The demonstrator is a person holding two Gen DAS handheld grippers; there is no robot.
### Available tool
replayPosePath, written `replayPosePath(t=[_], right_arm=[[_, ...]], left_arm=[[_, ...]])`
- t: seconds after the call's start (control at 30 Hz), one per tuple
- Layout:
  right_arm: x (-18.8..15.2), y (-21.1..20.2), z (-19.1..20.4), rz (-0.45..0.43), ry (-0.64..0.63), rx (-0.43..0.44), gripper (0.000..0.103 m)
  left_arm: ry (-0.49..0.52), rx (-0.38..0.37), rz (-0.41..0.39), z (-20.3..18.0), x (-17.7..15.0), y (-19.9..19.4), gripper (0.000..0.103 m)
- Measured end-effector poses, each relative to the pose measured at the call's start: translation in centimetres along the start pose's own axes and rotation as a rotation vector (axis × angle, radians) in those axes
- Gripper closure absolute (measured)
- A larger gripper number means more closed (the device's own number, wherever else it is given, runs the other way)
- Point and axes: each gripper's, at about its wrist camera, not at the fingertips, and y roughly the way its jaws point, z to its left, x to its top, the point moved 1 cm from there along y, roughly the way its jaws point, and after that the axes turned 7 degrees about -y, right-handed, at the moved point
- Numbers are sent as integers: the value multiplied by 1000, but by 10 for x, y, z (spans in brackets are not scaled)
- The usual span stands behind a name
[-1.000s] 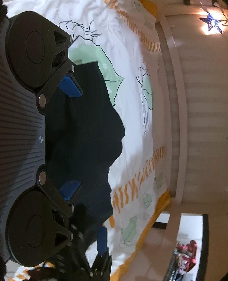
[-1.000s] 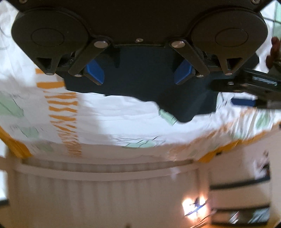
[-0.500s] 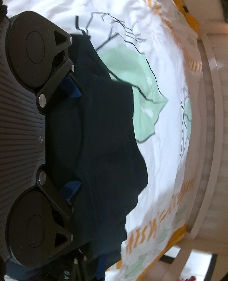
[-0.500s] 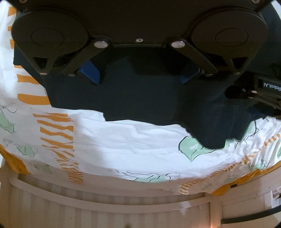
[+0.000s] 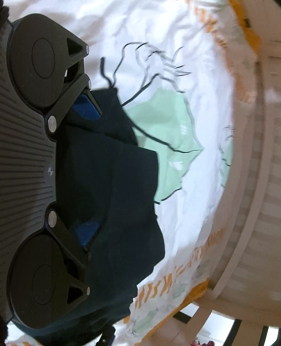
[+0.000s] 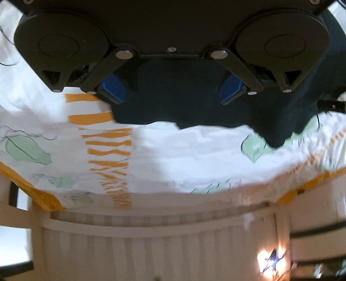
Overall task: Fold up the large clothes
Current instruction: 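Grasp the folded hoodie edge with both grippers and lift it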
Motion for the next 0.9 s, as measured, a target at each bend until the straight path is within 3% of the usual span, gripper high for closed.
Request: replayPosePath(t=[0.03,0.07,0.17,0.27,0.3,0.37,0.4,0.43,0.53,0.6,0.67,0.77,0.9], right_arm=[[1,-1,-7,8,18,-11,9],[1,0,-15,21,38,-18,9],[-1,5,-33,54,104,1,9],[-2,14,-39,89,140,61,11],[-3,16,-38,101,136,72,20],[-6,19,-36,130,129,76,41],[-7,19,-36,135,126,61,60],[-8,18,-36,138,126,44,94],[-6,9,-34,114,121,44,93],[1,-5,-27,60,52,0,94],[3,-9,-33,57,60,-57,95],[-9,10,-46,147,124,-74,97],[-20,21,-31,181,33,-104,95]], left_arm=[[-20,-19,16,3,1,3,4],[-35,-37,26,4,1,6,16],[-47,-43,37,4,2,11,19],[-55,-52,17,4,1,8,41],[-53,-35,15,4,1,8,54],[-29,0,19,6,-1,6,70],[-29,-12,16,7,-1,5,83],[-29,6,-3,8,-2,1,91],[-21,26,-101,3,-5,-19,93],[-14,46,-138,0,-8,-28,93],[-22,69,-105,5,-12,-23,92],[-79,64,-57,15,-17,-10,91],[-18,102,-53,6,-15,-8,87]])
